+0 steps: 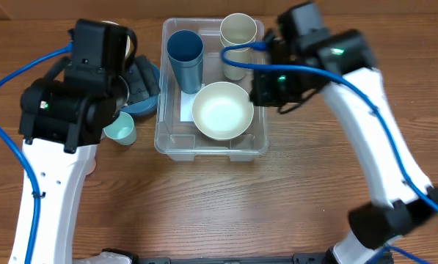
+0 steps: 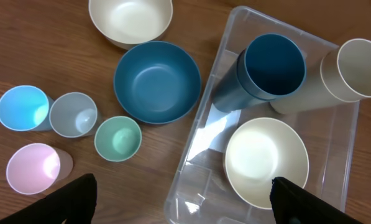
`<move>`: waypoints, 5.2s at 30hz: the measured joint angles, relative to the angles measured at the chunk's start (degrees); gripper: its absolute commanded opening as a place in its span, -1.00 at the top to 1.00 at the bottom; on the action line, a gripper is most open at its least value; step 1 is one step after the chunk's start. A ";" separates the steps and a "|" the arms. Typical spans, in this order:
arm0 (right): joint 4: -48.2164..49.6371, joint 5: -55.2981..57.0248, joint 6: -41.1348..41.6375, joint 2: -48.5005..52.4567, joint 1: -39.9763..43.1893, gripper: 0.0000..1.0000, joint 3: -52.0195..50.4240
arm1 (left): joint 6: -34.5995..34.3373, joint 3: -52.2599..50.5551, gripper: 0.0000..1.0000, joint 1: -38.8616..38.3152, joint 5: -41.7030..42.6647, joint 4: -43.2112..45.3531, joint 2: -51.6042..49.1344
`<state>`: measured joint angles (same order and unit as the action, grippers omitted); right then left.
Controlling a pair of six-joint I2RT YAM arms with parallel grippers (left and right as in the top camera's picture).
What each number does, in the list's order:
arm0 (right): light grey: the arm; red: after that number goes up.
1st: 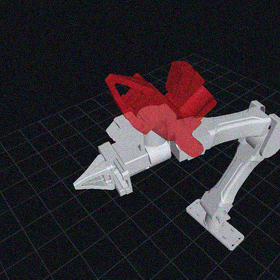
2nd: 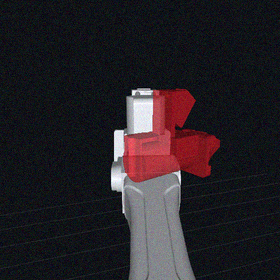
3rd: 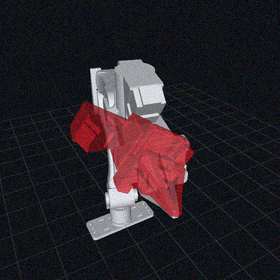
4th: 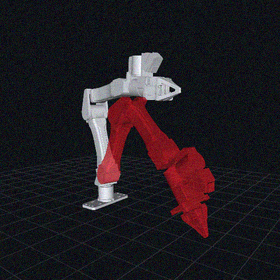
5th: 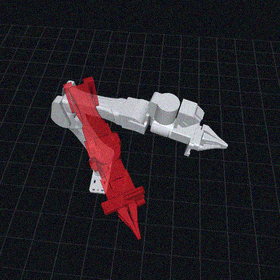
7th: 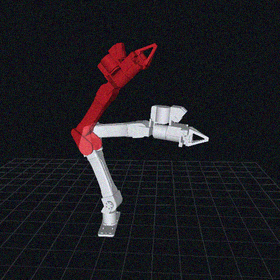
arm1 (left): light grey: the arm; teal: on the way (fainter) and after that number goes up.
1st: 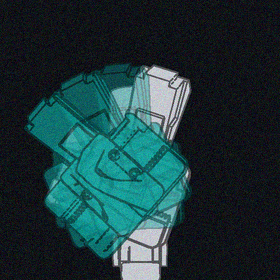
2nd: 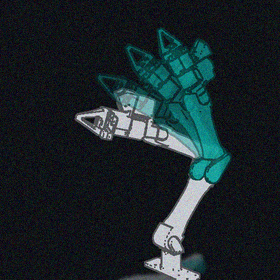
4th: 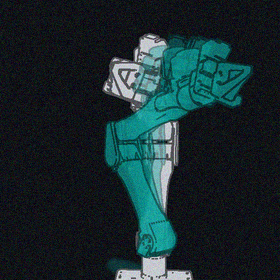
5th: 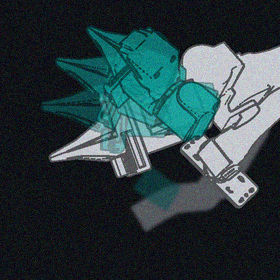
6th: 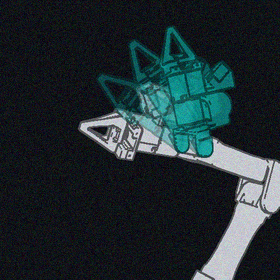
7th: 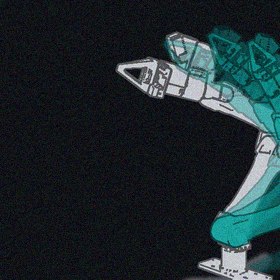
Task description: Pack container
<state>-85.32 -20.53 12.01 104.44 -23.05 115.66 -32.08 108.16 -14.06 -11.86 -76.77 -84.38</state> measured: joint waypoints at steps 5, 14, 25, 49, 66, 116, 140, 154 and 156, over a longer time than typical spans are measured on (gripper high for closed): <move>2.95 -0.04 0.85 7.80 -2.23 0.92 -0.17 | 0.00 0.00 -0.88 0.72 0.02 -0.44 0.04; 20.74 -1.66 -1.40 11.91 -10.62 0.92 -0.59 | 0.00 0.00 -0.91 0.72 0.00 -0.59 0.04; 8.13 11.61 2.45 16.17 -11.17 0.92 -1.97 | 0.00 0.00 -0.95 0.72 0.00 -1.29 0.04; 9.79 20.39 4.96 16.17 -6.51 0.92 -15.19 | 0.00 0.00 -0.98 0.72 0.00 -1.27 0.04; 21.51 11.74 2.93 16.02 -6.29 0.92 -16.90 | 0.00 0.00 -0.99 0.72 0.02 -1.42 0.04; 18.82 10.97 0.17 -11.34 -1.31 -0.56 -15.69 | 3.72 0.00 -1.00 24.96 14.78 9.16 -5.68; 12.70 10.19 1.46 -11.34 -0.57 -0.48 -15.69 | -12.41 0.04 -0.40 36.28 32.30 43.36 -47.04; 12.13 10.19 1.49 -11.34 -0.57 -0.38 -15.69 | -12.17 0.04 0.27 34.71 32.68 43.67 -49.81; 12.11 10.14 1.46 -11.34 -0.57 -0.38 -15.69 | -11.78 0.04 0.40 34.69 32.65 43.23 -49.81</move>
<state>-73.21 -10.39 13.47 93.10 -23.62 99.96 -43.86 108.20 20.62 20.80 -33.54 -134.19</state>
